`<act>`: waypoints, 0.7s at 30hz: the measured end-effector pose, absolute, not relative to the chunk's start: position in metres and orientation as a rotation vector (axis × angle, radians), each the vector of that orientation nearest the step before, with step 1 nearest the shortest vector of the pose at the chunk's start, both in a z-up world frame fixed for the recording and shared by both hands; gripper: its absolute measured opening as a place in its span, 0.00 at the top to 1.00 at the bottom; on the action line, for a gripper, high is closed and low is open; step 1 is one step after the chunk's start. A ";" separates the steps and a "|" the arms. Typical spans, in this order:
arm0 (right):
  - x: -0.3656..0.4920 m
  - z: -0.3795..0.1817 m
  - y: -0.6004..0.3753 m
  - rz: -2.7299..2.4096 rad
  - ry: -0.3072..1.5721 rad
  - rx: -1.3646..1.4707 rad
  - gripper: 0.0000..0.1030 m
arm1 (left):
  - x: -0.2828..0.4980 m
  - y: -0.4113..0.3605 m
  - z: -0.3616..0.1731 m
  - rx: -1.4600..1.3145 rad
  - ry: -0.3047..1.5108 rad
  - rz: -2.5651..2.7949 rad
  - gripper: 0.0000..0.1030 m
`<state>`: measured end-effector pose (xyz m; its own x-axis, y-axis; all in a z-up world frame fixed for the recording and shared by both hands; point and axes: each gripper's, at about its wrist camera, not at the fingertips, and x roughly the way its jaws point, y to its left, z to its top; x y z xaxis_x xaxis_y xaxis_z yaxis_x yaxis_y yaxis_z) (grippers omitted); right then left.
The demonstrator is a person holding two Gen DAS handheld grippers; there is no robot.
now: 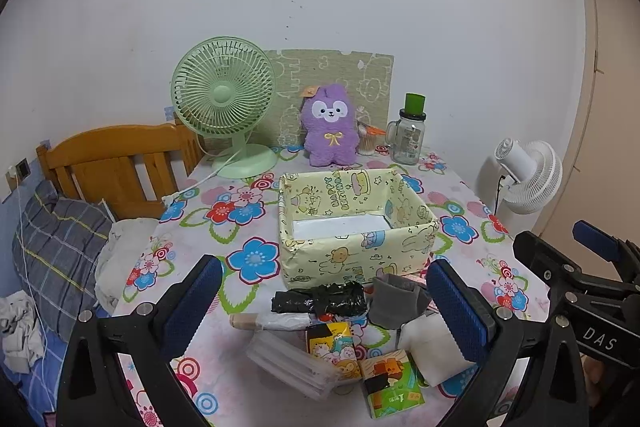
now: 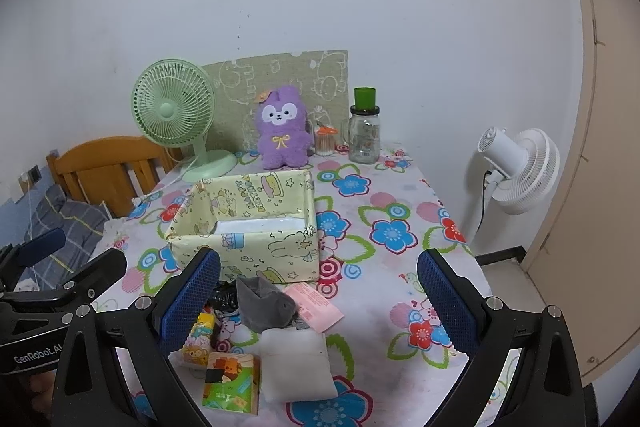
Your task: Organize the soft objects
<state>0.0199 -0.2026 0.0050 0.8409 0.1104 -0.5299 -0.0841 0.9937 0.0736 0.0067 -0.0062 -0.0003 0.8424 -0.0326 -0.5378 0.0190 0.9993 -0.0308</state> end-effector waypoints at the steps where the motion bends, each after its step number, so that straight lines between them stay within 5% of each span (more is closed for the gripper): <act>1: 0.020 0.005 -0.203 0.106 0.564 0.049 0.03 | 0.006 -0.006 -0.001 -0.026 0.568 -0.027 0.00; 21: 0.019 0.006 -0.202 0.102 0.556 0.041 0.03 | 0.008 -0.007 0.000 -0.015 0.574 -0.031 0.00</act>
<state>0.0189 -0.2015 0.0057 0.8443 0.1080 -0.5249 -0.0856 0.9941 0.0669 0.0085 -0.0066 -0.0005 0.8391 -0.0333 -0.5430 0.0249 0.9994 -0.0229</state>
